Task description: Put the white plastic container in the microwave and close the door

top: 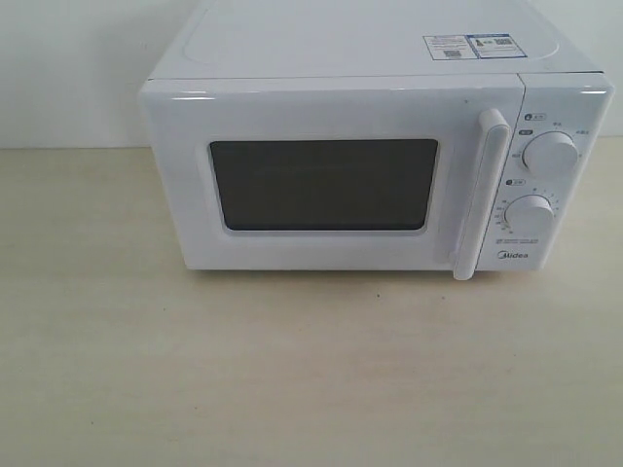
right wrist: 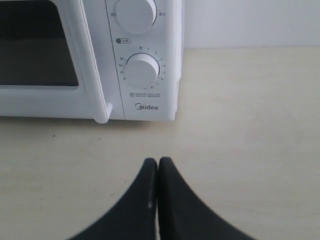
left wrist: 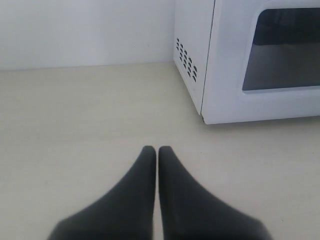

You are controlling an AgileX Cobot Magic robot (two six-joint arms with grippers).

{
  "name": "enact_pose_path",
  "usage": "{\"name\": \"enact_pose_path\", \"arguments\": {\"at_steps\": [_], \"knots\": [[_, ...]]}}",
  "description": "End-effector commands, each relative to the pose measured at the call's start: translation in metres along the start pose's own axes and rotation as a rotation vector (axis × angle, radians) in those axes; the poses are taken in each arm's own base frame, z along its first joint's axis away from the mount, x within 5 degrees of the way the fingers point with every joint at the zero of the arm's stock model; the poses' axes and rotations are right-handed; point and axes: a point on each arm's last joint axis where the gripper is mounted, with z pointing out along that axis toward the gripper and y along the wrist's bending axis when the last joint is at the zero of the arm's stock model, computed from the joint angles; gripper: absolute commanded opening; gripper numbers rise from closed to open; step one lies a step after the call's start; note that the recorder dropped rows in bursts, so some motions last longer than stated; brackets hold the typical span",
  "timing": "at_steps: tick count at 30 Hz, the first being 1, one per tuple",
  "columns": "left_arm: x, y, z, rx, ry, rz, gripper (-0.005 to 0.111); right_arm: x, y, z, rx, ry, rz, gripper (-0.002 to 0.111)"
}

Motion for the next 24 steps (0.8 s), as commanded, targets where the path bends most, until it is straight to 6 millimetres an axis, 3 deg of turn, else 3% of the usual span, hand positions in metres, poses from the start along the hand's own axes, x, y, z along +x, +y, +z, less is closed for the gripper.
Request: {"name": "enact_pose_path", "arguments": {"at_steps": [1, 24], "knots": [[0.0012, 0.0003, 0.0002, -0.004, 0.001, 0.008, 0.004, -0.0007, 0.0001, -0.0003, -0.002, -0.01, -0.008, 0.0], [0.0012, 0.0003, 0.0002, -0.004, 0.001, 0.008, 0.004, -0.0013, 0.0002, -0.0004, -0.003, -0.016, -0.008, 0.0]]}}
